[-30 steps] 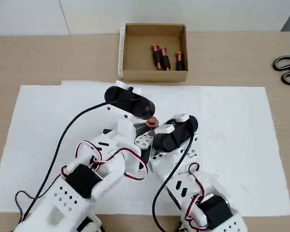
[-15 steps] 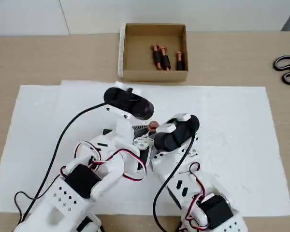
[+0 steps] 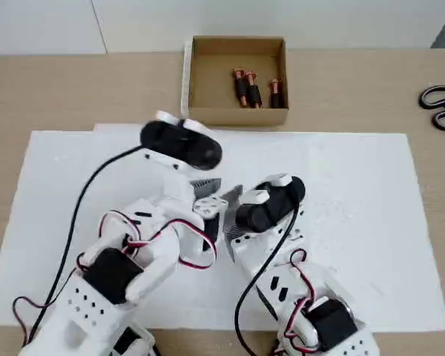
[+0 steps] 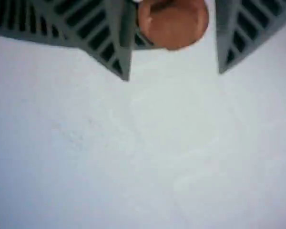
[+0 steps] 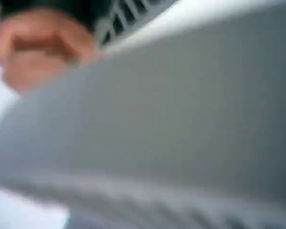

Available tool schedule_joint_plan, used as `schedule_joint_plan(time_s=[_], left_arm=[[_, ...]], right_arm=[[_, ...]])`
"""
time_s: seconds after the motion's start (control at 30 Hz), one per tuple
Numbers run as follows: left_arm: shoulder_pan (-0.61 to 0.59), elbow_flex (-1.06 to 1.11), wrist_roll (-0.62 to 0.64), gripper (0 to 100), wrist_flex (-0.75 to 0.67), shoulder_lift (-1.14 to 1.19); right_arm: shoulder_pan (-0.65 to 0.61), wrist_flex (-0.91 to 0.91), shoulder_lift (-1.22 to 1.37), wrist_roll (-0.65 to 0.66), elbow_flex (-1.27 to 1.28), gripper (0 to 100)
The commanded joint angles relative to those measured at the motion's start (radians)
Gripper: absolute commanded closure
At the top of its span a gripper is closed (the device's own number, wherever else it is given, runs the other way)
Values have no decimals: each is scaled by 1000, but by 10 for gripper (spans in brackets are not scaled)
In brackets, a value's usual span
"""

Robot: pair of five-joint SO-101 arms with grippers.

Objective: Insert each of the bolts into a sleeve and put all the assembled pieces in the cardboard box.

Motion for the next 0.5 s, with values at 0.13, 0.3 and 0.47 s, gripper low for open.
schedule_joint_plan(time_s=[0.13, 0.3, 0.47], left_arm=[[-66, -65, 5, 884, 5, -20], [-233, -99, 5, 884, 51, -63], [-531, -97, -12, 884, 133, -158]], right_arm=[[-1, -27, -12, -11, -6, 995], [13, -27, -7, -8, -6, 995], [130, -27, -7, -8, -11, 995]])
